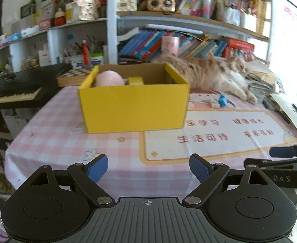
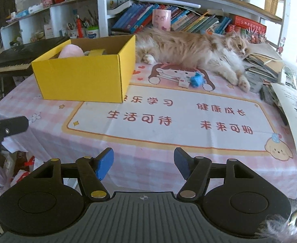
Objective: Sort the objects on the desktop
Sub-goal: 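Lift both open tools out of the box toward the blue item and white card box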
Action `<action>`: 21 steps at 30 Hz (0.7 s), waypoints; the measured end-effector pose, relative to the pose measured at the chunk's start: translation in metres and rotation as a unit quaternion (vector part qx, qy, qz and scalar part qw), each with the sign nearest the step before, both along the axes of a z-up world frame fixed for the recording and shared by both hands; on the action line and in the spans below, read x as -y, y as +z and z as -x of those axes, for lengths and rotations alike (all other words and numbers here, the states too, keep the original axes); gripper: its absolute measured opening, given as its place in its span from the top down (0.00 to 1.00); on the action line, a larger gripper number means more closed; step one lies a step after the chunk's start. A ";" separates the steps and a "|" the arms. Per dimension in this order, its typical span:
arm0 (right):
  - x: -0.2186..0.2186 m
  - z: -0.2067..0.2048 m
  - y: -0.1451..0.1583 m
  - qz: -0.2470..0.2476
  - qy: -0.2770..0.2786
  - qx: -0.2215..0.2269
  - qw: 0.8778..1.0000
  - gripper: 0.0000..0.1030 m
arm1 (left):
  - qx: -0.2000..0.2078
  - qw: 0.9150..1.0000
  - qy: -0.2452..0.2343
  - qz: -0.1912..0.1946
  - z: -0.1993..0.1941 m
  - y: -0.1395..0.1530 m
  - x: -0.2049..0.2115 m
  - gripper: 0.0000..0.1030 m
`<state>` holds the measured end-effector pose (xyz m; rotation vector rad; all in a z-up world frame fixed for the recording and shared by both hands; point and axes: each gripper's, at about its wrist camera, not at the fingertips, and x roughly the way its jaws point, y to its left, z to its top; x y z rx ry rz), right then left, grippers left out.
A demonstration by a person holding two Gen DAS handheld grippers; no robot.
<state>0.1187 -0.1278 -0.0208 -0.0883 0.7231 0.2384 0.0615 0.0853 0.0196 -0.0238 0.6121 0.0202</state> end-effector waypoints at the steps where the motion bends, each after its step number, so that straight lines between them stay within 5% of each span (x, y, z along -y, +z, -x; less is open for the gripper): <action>1: 0.002 0.001 -0.001 0.000 -0.003 -0.001 1.000 0.38 | 0.000 1.000 -0.007 -0.002 -0.001 0.000 0.003 0.12; 21: 0.066 -0.035 -0.003 -0.014 -0.047 -0.011 0.999 0.38 | -0.014 0.998 -0.065 -0.013 -0.057 -0.004 0.077 0.12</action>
